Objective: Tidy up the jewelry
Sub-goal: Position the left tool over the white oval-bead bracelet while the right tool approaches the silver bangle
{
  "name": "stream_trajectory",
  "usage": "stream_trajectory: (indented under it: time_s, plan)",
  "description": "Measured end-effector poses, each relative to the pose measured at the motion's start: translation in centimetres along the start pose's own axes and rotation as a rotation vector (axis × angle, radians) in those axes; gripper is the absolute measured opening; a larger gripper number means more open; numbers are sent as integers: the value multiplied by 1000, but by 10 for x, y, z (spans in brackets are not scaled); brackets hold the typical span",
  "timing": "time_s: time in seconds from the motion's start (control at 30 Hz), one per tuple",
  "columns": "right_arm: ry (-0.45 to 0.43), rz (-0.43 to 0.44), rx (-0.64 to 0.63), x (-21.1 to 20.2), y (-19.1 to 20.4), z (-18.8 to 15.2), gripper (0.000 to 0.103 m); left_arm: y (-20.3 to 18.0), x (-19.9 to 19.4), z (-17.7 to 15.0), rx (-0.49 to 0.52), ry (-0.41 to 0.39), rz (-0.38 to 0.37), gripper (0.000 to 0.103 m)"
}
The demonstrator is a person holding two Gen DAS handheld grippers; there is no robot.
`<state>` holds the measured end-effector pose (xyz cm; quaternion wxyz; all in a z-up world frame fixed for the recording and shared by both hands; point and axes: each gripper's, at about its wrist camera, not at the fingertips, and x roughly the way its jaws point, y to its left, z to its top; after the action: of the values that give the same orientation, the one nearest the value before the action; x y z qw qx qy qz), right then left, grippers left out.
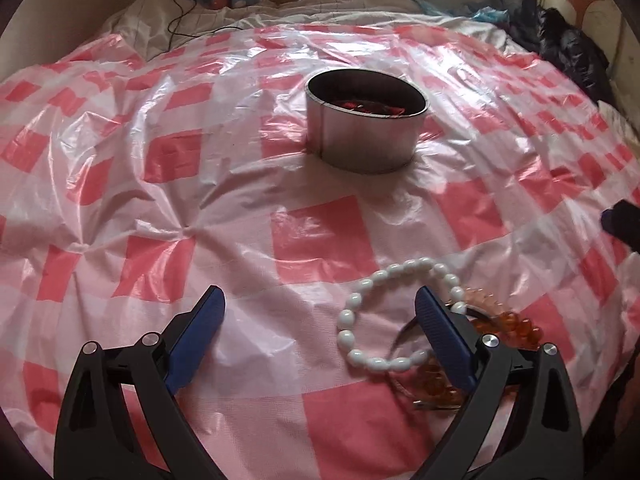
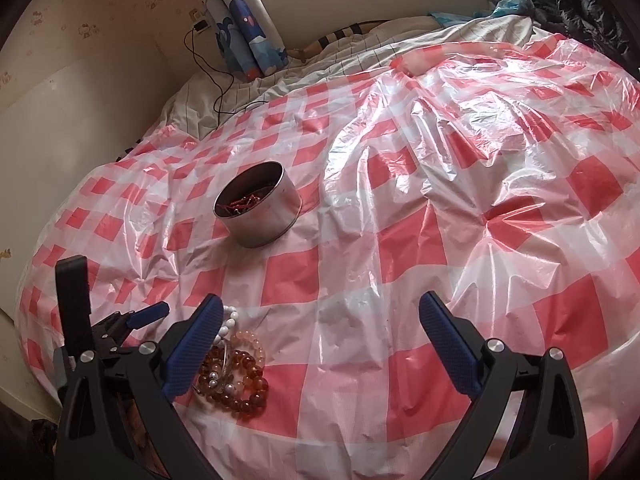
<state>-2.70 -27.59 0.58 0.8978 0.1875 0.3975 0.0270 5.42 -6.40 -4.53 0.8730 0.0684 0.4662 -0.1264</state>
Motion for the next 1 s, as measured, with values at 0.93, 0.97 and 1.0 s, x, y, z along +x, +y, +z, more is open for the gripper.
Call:
stream_trajectory:
  time_s: [0.93, 0.97, 1.0]
  plan:
    - [-11, -51, 8, 12, -2, -2, 94, 4, -4, -3, -52, -17, -2, 92]
    - [-9, -52, 6, 12, -2, -2, 94, 4, -4, -3, -51, -17, -2, 92]
    - [-9, -54, 4, 12, -1, -2, 94, 4, -4, -3, -51, -16, -1, 92]
